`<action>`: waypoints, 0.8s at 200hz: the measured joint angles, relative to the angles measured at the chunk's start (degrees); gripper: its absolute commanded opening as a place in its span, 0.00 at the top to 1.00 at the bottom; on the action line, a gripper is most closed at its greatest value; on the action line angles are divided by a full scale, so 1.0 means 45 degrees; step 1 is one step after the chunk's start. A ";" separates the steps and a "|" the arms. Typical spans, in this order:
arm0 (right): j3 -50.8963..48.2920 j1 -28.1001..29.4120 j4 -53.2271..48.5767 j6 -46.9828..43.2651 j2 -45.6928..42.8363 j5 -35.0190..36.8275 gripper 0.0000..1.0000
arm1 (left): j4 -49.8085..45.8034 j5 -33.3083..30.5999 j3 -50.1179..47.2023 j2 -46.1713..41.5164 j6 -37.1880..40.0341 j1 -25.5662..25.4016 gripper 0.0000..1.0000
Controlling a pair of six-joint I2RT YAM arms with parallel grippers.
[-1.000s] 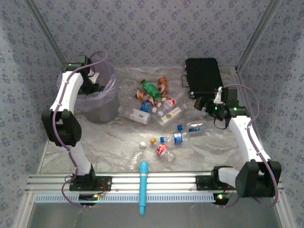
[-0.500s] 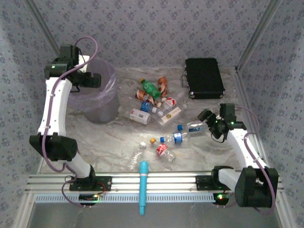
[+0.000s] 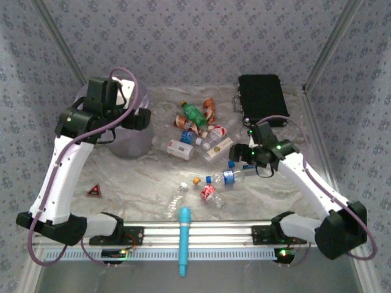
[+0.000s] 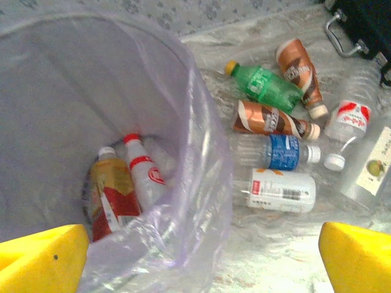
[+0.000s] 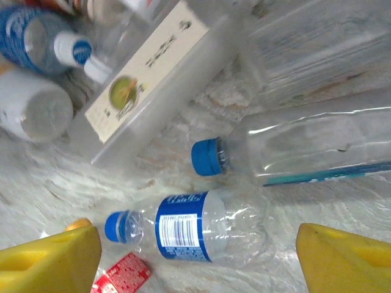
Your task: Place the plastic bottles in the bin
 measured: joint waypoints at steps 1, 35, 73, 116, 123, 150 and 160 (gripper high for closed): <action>0.0044 0.0010 -0.0068 -0.0029 0.0053 0.0029 0.15 | 0.0010 0.0010 -0.0039 -0.0005 -0.0015 -0.0019 0.04; -0.0107 -0.2123 -0.0792 0.0602 0.0413 0.0087 0.03 | 0.0034 0.0170 -0.0699 -0.0024 -0.0287 -0.0214 0.04; -0.1491 -0.4726 0.0850 0.2084 0.0214 -0.0704 0.05 | 0.0092 0.0170 -0.0801 0.0024 -0.0282 -0.0214 0.04; -0.1685 -0.6479 0.3701 0.3502 0.0748 -0.0656 0.12 | 0.0175 0.0277 -0.0816 0.0170 -0.0272 -0.0219 0.04; -0.1690 -0.6567 0.4192 0.3735 0.1025 -0.0651 0.12 | 0.0257 0.0316 -0.0855 0.0180 -0.0267 -0.0219 0.04; -0.1700 -0.6645 0.5795 0.4527 0.2463 -0.0646 0.12 | 0.0491 0.0408 -0.0967 0.0180 -0.0233 -0.0219 0.04; -0.1700 -0.6645 0.6275 0.4784 0.2977 -0.0627 0.13 | 0.0515 0.0413 -0.0976 0.0180 -0.0223 -0.0219 0.04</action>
